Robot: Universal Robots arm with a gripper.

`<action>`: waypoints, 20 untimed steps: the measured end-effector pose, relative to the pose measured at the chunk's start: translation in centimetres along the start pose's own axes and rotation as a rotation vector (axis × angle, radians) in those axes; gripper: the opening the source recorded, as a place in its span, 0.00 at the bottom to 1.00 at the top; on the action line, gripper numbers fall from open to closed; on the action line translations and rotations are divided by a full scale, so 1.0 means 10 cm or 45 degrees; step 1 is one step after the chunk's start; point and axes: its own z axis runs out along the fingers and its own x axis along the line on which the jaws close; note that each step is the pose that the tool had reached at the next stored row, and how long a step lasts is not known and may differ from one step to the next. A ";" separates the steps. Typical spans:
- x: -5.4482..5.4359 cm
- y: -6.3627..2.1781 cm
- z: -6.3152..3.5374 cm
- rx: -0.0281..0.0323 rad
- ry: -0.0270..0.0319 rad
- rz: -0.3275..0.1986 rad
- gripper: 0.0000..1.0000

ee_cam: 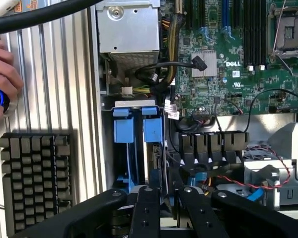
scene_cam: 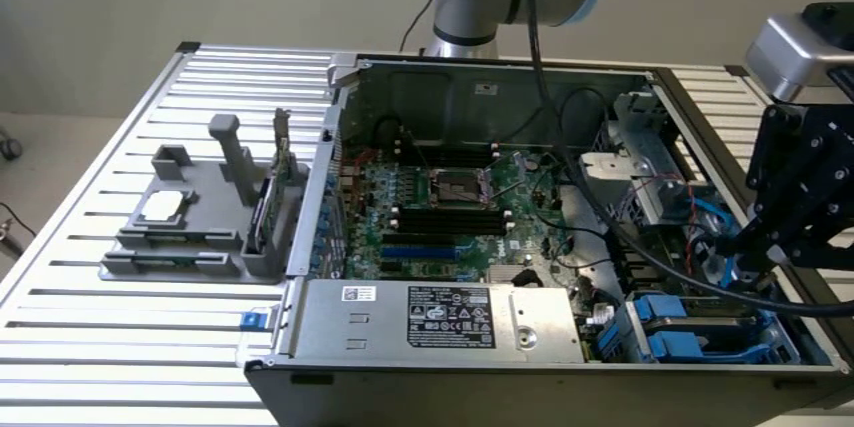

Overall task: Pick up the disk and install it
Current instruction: 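Insert the disk into the insertion slot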

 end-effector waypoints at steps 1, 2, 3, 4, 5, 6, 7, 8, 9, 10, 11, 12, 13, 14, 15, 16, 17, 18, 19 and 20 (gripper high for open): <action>0.00 0.000 0.000 0.0002 -0.0006 0.020 0.22; 0.00 0.000 0.001 0.0005 -0.0010 0.039 0.22; 0.00 0.000 0.002 0.0007 -0.0013 0.061 0.22; 0.00 0.000 0.004 0.0010 -0.0014 0.083 0.22; 0.00 0.000 0.007 0.0013 -0.0015 0.105 0.22; 0.00 0.000 0.012 0.0016 -0.0019 0.128 0.22; 0.00 0.000 0.015 0.0019 -0.0019 0.150 0.22; 0.00 0.000 0.018 0.0022 -0.0022 0.172 0.22; 0.00 0.000 0.021 0.0025 -0.0022 0.195 0.22; 0.00 0.000 0.024 0.0028 -0.0022 0.218 0.22; 0.00 0.000 0.028 0.0031 -0.0026 0.240 0.22; 0.00 0.000 0.030 0.0034 -0.0027 0.262 0.22; 0.00 0.000 0.032 0.0037 -0.0029 0.283 0.22; 0.00 0.000 0.034 0.0040 -0.0030 0.303 0.22; 0.00 0.000 0.036 0.0042 -0.0032 0.324 0.22; 0.00 0.000 0.038 0.0045 -0.0034 0.345 0.22; 0.00 0.000 0.041 0.0048 -0.0035 0.366 0.22; 0.00 0.000 0.043 0.0051 -0.0037 0.386 0.22; 0.00 0.000 0.046 0.0053 -0.0039 0.407 0.22; 0.00 0.000 0.048 0.0056 -0.0040 0.426 0.22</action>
